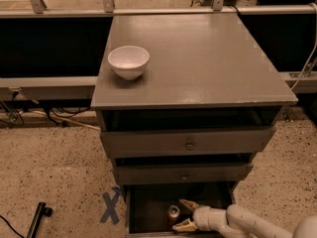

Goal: Pick coke can from bottom drawer and place on counter

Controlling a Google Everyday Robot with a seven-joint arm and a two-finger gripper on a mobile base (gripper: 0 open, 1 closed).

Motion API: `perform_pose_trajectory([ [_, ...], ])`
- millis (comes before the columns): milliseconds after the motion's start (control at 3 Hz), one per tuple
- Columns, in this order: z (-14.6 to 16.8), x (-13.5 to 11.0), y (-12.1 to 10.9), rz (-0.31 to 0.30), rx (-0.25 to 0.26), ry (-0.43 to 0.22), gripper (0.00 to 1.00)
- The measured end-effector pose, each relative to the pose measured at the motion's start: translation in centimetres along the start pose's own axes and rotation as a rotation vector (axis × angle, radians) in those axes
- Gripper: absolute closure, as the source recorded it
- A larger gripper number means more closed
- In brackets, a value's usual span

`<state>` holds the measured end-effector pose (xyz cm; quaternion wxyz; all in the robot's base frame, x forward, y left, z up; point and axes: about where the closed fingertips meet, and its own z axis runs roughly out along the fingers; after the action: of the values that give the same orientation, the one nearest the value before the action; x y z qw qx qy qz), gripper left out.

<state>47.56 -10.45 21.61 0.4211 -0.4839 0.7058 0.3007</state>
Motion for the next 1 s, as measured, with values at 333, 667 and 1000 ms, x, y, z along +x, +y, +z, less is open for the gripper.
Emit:
perform_pose_trajectory([
  [333,1.0,0.0,-0.7,-0.029,0.009,-0.009,0.15],
  [667,2.2,0.0,-0.8,-0.049,0.001,-0.017,0.15],
  [1000,3.0,0.4,-0.9,-0.032,-0.004,-0.039,0.29],
])
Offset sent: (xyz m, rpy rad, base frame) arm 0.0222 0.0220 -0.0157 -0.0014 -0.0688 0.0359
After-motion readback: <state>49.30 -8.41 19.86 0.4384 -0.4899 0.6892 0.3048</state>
